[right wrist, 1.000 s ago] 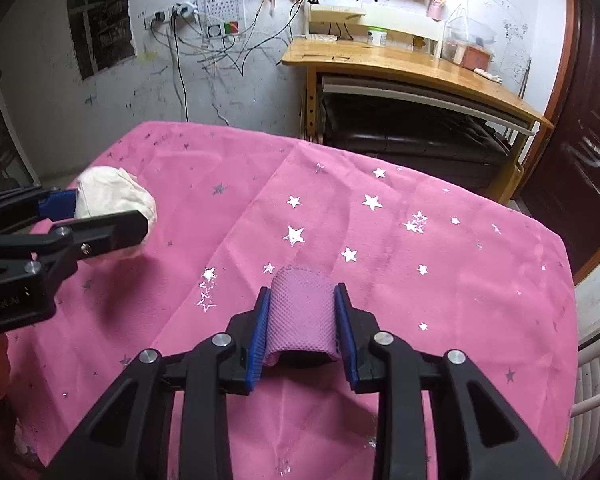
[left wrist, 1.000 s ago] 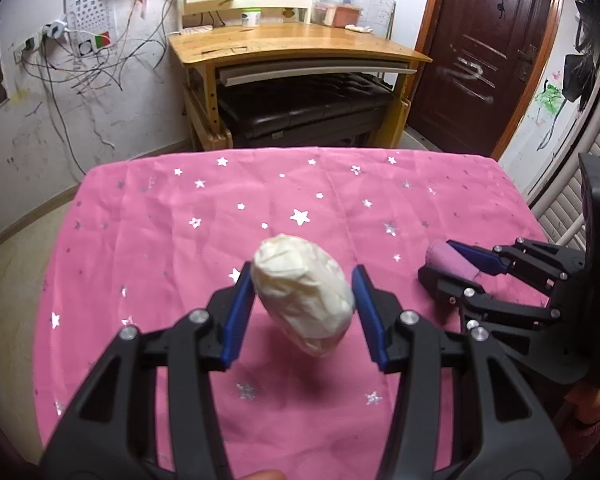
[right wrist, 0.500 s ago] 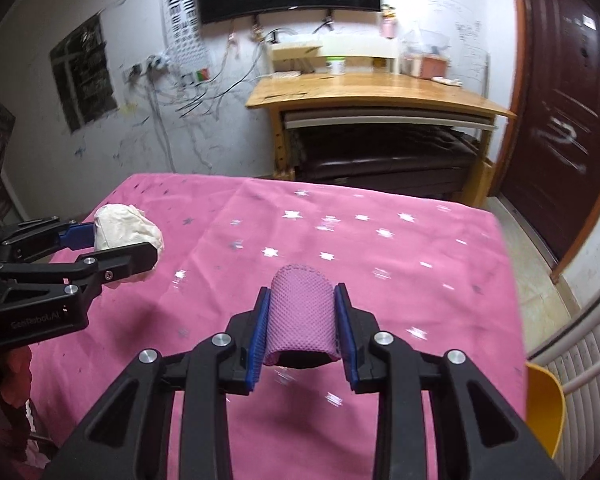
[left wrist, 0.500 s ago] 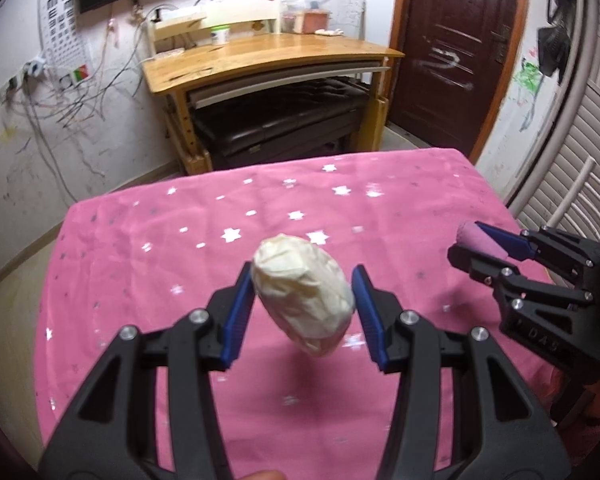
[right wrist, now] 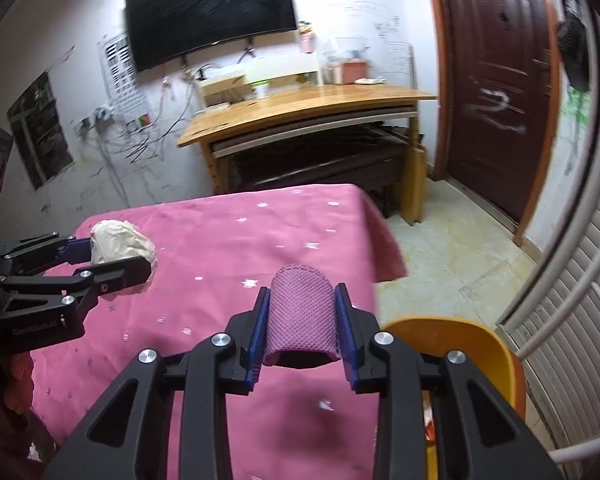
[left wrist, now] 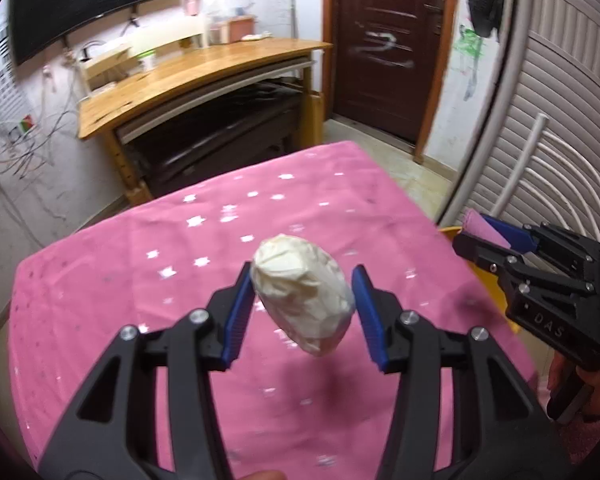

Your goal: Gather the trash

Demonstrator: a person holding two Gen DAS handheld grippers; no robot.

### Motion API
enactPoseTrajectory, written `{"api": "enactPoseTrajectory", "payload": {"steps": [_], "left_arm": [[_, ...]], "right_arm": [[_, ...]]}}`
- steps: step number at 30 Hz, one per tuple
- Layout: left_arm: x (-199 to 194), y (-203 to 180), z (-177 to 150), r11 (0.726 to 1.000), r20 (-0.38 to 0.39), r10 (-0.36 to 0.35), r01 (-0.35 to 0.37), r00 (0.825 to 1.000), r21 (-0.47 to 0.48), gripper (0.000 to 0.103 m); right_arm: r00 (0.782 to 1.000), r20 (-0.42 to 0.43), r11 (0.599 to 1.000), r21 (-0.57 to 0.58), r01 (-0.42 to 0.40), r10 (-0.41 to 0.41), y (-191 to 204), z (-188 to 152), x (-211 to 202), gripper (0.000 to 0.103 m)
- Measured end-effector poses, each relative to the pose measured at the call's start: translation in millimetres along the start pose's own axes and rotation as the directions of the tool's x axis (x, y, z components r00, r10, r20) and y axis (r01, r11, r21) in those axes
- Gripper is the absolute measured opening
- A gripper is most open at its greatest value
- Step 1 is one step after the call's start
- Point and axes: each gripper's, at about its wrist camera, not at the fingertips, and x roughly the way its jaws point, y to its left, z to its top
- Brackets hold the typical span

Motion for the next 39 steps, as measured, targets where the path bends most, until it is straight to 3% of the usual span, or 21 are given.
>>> {"api": "enactPoseTrajectory", "payload": {"steps": [15,24,30,31,32,34,39], "left_arm": [[30,-113,23,0.981,-0.063,-0.153,0.159,0.986,0.109,0.047],[58,-151,32,0.975,-0.122,-0.188,0.200,0.975,0.093,0.047],[73,-165,38,0.969,-0.160,-0.220,0.234,0.962,0.076,0.047],[74,-166,38,0.969,-0.163,-0.221,0.235,0.962,0.075,0.049],[75,-167,38,0.968,-0.165,-0.224,0.238,0.961,0.073,0.063],[75,-165,39,0.968,-0.158,-0.232,0.244,0.960,0.061,0.081],[78,-148,37,0.975,-0.160,-0.217,0.221,0.963,0.011,0.082]], "right_arm": [[0.992,-0.015,0.972,0.201,0.124,-0.124,-113,-40,-16,0.026],[0.988,-0.057,0.953,0.262,0.152,-0.142,-147,-53,-5,0.027],[0.987,-0.079,0.947,0.279,0.159,-0.142,-154,-55,-2,0.039],[0.986,-0.080,0.946,0.281,0.162,-0.145,-155,-56,-2,0.041],[0.986,-0.080,0.944,0.287,0.164,-0.147,-156,-56,-2,0.043],[0.987,-0.081,0.943,0.292,0.159,-0.141,-158,-56,-2,0.050],[0.984,-0.088,0.945,0.279,0.174,-0.155,-157,-57,0,0.054]]}}
